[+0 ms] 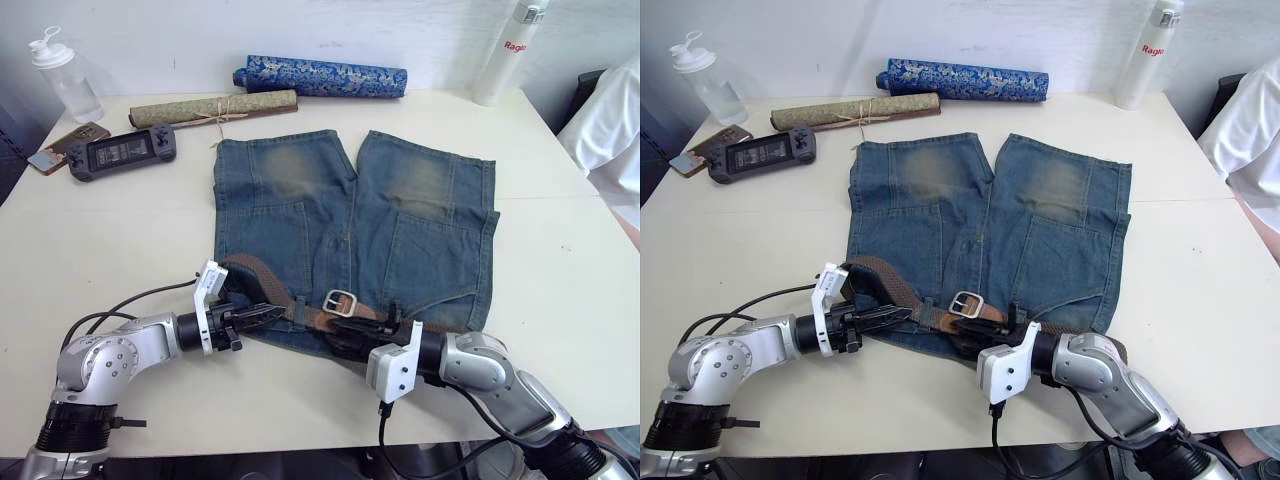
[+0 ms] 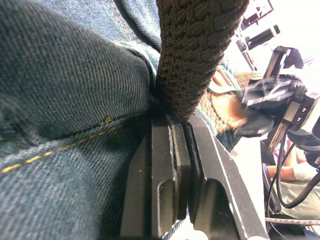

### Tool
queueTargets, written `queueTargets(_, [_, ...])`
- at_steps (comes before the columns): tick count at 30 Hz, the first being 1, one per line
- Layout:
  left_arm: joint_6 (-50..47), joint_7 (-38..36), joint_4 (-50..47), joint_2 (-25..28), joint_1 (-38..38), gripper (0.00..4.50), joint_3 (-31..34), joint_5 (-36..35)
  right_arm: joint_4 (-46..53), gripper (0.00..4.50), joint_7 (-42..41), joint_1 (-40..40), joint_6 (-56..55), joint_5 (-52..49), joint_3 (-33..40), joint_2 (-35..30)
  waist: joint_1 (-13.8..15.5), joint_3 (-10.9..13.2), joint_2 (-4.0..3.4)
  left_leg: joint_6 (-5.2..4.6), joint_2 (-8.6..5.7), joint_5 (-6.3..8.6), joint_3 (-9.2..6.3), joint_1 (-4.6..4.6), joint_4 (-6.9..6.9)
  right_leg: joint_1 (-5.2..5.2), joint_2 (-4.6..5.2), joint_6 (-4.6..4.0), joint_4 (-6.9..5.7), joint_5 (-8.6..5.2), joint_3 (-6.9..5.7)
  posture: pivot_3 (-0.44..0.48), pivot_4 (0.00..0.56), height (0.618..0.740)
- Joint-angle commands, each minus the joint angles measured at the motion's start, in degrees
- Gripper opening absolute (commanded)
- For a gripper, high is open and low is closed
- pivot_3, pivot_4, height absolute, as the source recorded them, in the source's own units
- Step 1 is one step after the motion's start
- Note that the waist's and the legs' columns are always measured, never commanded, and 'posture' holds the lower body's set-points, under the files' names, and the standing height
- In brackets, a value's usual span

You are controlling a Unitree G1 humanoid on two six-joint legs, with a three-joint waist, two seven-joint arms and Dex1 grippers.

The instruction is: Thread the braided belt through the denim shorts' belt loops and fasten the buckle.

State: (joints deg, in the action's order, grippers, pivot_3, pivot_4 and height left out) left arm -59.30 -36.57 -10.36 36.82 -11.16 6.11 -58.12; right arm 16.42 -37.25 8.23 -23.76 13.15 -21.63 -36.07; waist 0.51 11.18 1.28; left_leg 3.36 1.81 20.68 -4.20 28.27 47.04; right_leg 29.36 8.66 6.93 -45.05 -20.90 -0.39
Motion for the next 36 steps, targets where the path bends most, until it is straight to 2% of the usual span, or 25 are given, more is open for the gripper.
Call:
queueTargets(1, [-1.0, -0.8, -1.0, -0.5, 0.7, 0.00, -0.6, 0.7, 1.2, 0.07, -0.3, -0.2, -0.8, -0.4, 1.0, 0.1, 0.0, 0.0, 0.00, 0.00, 0.00, 0.00, 0.00, 0.00, 0.00, 0.00, 0.00, 0.00, -0.01, 0.00, 0.00, 0.000, 0.150, 0.645])
queueTargets(5, [-0.3, -0.5, -2.4, -0.9, 1.2, 0.00, -0.2, 1.0, 1.0, 0.07, -0.5, 0.0, -0.9, -0.5, 1.0, 0.1, 0.0, 0.0, 0.00, 0.00, 0.00, 0.00, 0.00, 0.00, 0.01, 0.00, 0.00, 0.00, -0.02, 0.00, 0.00, 0.000, 0.150, 0.645])
queueTargets(6, [0.2, 0.0, -2.7, -1.3, 1.2, 0.59, 0.4, 0.9, 1.0, 0.00, -0.6, 0.0, -0.8, -0.5, 1.0, 0.1, 0.0, 0.0, 0.00, 0.00, 0.00, 0.00, 0.00, 0.00, 0.01, 0.00, 0.00, 0.00, -0.02, 0.00, 0.00, 0.000, 0.150, 0.645])
queueTargets(8, [0.0, 0.3, -3.7, -1.9, 1.2, 1.24, 2.5, -1.0, 0.9, 0.00, -0.7, 0.2, -0.8, -0.6, 1.1, 0.1, 0.0, 0.0, 0.00, 0.00, 0.00, 0.00, 0.00, 0.00, 0.01, 0.00, 0.00, 0.00, -0.03, 0.00, 0.00, 0.000, 0.150, 0.645])
queueTargets(12, [-0.9, 1.0, -7.4, -0.9, 2.1, 2.86, 6.6, -3.5, 0.9, 0.00, -0.8, -0.1, -0.8, -0.9, 1.4, -0.1, -0.4, 0.0, 0.00, 0.01, 0.00, 0.00, 0.00, 0.00, 0.03, 0.01, 0.00, 0.00, -0.07, 0.00, 0.00, 0.000, 0.150, 0.645])
queueTargets(15, [-2.5, 0.5, -10.5, 0.9, 4.4, 2.86, 10.2, -7.1, 1.0, 0.00, -0.8, -0.3, -0.8, -1.0, 1.7, -0.3, -0.8, 0.0, 0.02, 0.01, 0.01, -0.01, -0.01, 0.00, 0.03, 0.09, 0.00, 0.00, -0.19, -0.01, 0.01, 0.000, 0.150, 0.645])
queueTargets(18, [-4.3, -3.4, -17.3, 5.3, 10.3, 2.86, 11.9, -10.3, 1.2, 0.00, -0.9, -0.5, -0.8, -1.1, 2.1, -0.5, -1.2, 0.0, 0.05, 0.01, 0.03, -0.01, -0.01, -0.03, 0.03, 0.18, 0.00, -0.04, -0.36, -0.09, 0.02, 0.000, 0.150, 0.645])
queueTargets(22, [-1.7, -6.1, -22.7, 8.1, 16.3, 2.86, 10.1, -7.5, 1.3, 0.00, -0.9, -0.8, -0.9, -1.1, 2.2, -0.6, -1.2, 0.0, 0.04, 0.01, 0.06, 0.00, -0.01, -0.05, 0.03, 0.19, -0.01, -0.25, -0.47, -0.22, 0.01, 0.000, 0.150, 0.645])
queueTargets(30, [3.6, -4.6, -23.1, 6.4, 16.3, 2.86, 5.7, -1.7, 1.4, 0.00, -0.8, -1.2, -1.4, -0.5, 2.6, -0.8, -0.7, 0.0, 0.04, 0.01, 0.06, 0.00, -0.01, -0.04, 0.10, 0.18, -0.01, -0.28, -0.51, -0.24, 0.01, 0.000, 0.150, 0.645])
queueTargets(36, [3.5, -2.5, -18.2, 2.8, 17.5, 2.86, 9.8, -6.2, 1.2, 0.00, -0.7, -1.8, -1.2, -0.6, 3.0, -0.7, -0.7, 0.0, 0.04, 0.01, 0.05, 0.00, -0.01, -0.03, 0.11, 0.17, 0.00, -0.28, -0.51, -0.24, 0.02, 0.000, 0.150, 0.645])
